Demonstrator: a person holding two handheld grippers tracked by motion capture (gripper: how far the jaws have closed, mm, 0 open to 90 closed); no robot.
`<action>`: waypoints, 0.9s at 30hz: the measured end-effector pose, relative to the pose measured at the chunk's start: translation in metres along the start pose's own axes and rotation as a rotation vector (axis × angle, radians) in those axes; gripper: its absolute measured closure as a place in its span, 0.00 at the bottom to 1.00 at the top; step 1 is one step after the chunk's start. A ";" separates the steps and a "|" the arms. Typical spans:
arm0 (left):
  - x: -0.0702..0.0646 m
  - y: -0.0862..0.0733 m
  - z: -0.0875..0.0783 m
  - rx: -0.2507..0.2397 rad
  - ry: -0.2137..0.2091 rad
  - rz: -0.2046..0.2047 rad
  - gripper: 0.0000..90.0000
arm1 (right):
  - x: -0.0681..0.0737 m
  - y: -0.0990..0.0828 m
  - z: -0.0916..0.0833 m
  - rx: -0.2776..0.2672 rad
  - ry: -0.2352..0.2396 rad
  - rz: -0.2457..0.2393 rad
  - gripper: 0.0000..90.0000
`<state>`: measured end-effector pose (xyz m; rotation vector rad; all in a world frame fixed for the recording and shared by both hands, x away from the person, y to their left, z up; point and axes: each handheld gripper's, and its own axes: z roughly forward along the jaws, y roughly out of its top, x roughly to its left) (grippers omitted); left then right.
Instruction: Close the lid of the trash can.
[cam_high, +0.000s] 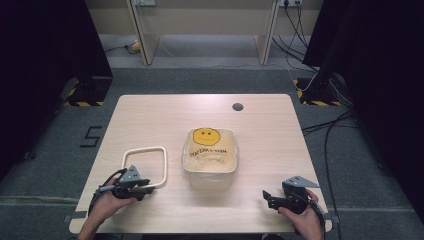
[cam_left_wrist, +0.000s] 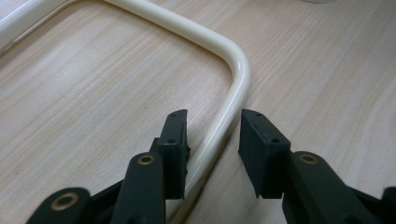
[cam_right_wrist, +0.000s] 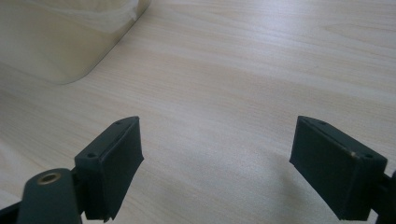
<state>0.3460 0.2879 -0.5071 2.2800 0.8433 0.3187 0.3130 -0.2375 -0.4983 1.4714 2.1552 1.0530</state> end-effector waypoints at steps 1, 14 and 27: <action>0.001 0.000 0.000 0.003 -0.008 0.005 0.72 | 0.000 0.000 0.000 0.000 -0.001 -0.002 0.19; 0.011 -0.001 -0.001 -0.017 -0.063 -0.074 0.91 | 0.000 0.000 0.000 0.001 -0.005 0.001 0.20; 0.016 0.031 -0.039 -0.194 -0.079 -0.070 0.91 | -0.005 0.000 -0.001 -0.012 -0.025 0.021 0.20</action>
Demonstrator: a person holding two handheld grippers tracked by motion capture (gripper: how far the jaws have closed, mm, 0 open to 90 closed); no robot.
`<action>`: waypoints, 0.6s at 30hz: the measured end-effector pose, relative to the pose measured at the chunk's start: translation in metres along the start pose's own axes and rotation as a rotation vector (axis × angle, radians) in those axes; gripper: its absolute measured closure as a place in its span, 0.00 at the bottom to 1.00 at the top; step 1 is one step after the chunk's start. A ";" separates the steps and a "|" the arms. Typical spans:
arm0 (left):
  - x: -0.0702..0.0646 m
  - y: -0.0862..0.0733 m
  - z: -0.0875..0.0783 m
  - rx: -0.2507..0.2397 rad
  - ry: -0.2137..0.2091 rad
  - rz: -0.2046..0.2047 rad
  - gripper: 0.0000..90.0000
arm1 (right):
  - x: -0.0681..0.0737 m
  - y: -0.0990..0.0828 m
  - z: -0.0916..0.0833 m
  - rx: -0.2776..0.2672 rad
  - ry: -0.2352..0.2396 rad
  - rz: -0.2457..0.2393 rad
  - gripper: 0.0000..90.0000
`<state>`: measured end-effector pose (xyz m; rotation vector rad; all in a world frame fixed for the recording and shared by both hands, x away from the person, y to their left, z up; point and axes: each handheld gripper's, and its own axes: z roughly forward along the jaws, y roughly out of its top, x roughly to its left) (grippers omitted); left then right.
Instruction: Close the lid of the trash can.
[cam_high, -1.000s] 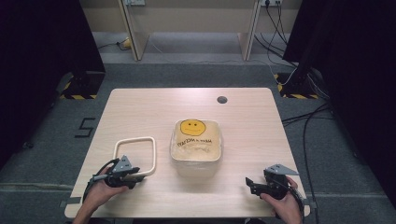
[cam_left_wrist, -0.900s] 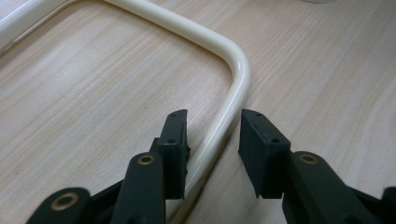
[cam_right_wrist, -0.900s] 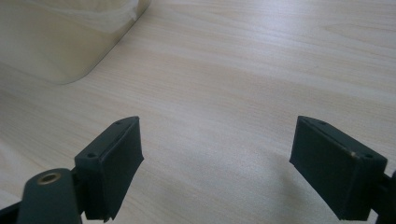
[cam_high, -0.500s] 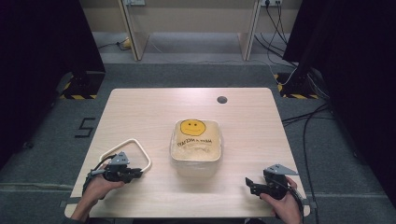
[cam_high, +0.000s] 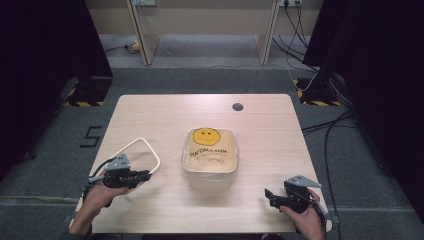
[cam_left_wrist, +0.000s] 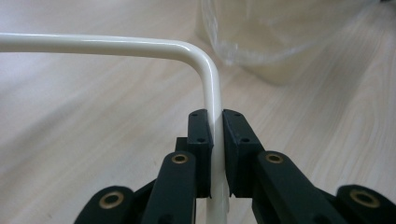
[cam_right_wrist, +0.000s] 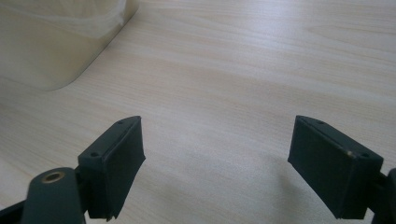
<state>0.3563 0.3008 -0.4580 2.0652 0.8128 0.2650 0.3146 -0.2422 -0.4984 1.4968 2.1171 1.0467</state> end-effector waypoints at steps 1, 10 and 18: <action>-0.001 0.008 -0.003 -0.014 0.003 0.012 0.91 | 0.000 0.000 0.000 -0.001 -0.001 0.004 0.20; -0.020 0.076 -0.017 -0.067 -0.068 0.157 0.91 | -0.004 0.000 0.000 -0.006 -0.004 0.012 0.20; -0.046 0.118 0.006 -0.050 -0.179 0.250 0.91 | -0.005 0.001 -0.001 -0.009 -0.003 0.015 0.20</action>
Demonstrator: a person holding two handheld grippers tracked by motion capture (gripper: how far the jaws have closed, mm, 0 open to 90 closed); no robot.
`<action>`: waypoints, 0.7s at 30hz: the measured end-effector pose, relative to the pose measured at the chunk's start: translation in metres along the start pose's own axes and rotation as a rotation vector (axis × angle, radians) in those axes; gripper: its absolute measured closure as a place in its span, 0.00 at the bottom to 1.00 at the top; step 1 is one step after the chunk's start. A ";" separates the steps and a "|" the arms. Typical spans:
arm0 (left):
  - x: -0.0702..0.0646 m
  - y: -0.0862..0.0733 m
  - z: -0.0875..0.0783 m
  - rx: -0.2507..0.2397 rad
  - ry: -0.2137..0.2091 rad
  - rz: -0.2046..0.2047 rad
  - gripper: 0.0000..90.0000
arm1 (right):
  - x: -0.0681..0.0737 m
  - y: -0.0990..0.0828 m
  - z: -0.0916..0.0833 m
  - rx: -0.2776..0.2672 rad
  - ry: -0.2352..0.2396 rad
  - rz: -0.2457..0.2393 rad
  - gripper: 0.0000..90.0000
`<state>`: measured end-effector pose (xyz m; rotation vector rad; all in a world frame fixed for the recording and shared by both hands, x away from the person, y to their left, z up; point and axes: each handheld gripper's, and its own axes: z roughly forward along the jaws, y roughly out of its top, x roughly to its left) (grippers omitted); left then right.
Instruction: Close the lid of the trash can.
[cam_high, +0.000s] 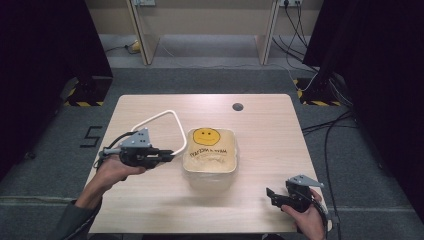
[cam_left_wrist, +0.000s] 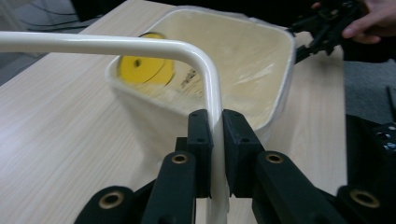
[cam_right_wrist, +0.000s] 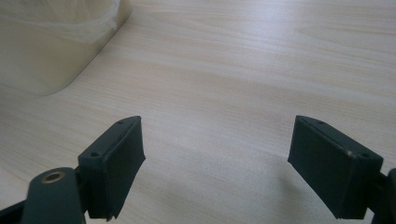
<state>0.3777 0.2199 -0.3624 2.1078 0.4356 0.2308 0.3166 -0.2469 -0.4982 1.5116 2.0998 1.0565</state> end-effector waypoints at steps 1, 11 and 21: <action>-0.001 0.004 0.004 0.005 -0.016 0.012 0.91 | 0.000 0.000 0.000 0.000 0.000 0.001 0.20; -0.019 0.040 0.046 0.027 -0.151 0.090 0.91 | -0.001 0.002 -0.002 -0.009 0.007 0.010 0.20; -0.032 0.060 0.078 0.069 -0.239 0.173 0.91 | -0.001 0.005 -0.001 -0.011 0.008 0.007 0.20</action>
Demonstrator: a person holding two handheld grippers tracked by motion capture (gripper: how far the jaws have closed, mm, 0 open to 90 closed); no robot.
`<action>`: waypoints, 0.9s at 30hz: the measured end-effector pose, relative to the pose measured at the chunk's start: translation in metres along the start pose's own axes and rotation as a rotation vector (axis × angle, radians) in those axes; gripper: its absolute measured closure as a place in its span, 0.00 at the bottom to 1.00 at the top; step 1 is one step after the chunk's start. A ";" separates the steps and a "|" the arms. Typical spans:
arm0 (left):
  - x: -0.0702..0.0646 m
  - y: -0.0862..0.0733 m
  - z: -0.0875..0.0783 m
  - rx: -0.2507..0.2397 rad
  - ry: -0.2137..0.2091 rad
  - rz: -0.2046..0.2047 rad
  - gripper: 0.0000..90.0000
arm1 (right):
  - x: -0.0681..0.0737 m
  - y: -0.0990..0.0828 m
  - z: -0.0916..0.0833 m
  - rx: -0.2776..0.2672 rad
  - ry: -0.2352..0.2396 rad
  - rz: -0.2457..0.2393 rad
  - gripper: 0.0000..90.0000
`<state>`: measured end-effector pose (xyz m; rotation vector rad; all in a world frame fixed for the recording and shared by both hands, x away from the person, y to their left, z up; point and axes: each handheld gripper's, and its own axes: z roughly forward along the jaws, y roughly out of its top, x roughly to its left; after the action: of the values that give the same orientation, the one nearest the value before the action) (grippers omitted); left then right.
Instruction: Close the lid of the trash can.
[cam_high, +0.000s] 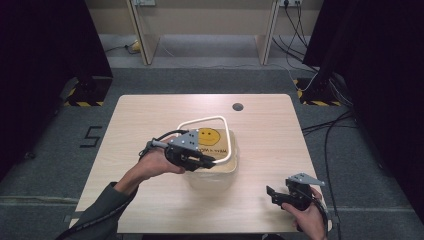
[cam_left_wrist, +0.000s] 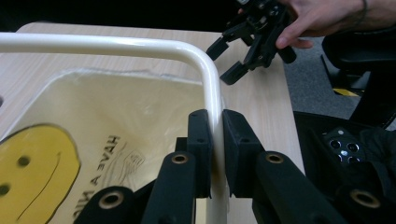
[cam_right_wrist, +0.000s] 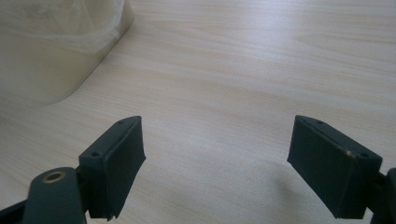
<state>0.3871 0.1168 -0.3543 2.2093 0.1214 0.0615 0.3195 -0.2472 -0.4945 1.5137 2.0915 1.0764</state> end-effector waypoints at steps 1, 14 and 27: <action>0.000 0.000 0.002 0.006 -0.002 0.008 0.91 | 0.000 0.000 0.001 0.002 0.001 -0.001 0.21; 0.003 0.000 0.021 0.045 -0.063 0.026 0.91 | 0.003 0.015 -0.004 -0.048 -0.003 -0.006 0.21; 0.009 -0.010 0.027 0.053 -0.096 0.006 0.91 | 0.056 0.107 -0.017 -0.276 0.126 -0.071 0.22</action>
<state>0.3980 0.1024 -0.3784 2.2610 0.0636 -0.0454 0.3578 -0.1863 -0.3957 1.2602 1.9612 1.3987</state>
